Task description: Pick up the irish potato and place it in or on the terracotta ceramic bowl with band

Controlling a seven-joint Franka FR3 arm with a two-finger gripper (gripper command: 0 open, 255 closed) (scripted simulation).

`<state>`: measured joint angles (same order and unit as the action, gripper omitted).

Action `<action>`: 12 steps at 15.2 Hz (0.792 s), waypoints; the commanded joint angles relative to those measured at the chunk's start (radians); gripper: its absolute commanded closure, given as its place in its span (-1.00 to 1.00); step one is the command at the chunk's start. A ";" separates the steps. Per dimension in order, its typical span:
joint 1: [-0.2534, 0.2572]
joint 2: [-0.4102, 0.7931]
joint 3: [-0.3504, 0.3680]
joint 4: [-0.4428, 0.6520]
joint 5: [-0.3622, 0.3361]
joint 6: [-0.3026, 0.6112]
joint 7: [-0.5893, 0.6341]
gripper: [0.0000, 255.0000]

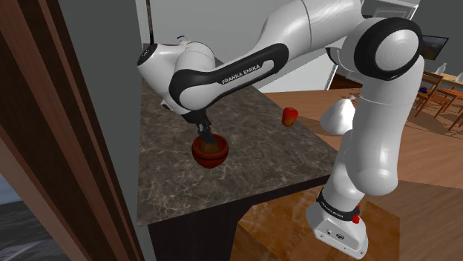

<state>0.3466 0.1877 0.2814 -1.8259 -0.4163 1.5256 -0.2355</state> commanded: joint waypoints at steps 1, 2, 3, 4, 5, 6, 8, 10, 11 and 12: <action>0.000 0.000 0.000 0.000 0.000 0.000 0.000 -1.00; 0.000 0.000 0.000 0.000 0.000 0.000 0.000 -1.00; 0.000 0.000 0.000 0.000 0.000 0.000 0.000 -1.00; 0.008 0.010 0.004 0.042 0.001 -0.034 -0.001 -1.00; 0.017 0.022 0.009 0.086 0.002 -0.068 -0.003 -1.00; 0.025 0.036 0.013 0.132 0.002 -0.103 -0.004 -1.00; 0.033 0.048 0.016 0.169 0.001 -0.131 -0.005 -1.00; 0.033 0.048 0.016 0.169 0.001 -0.131 -0.005 -1.00; 0.033 0.048 0.016 0.169 0.001 -0.131 -0.005 -1.00; 0.033 0.048 0.016 0.169 0.001 -0.131 -0.005 -1.00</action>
<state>0.3795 0.2353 0.2971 -1.6581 -0.4155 1.3963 -0.2399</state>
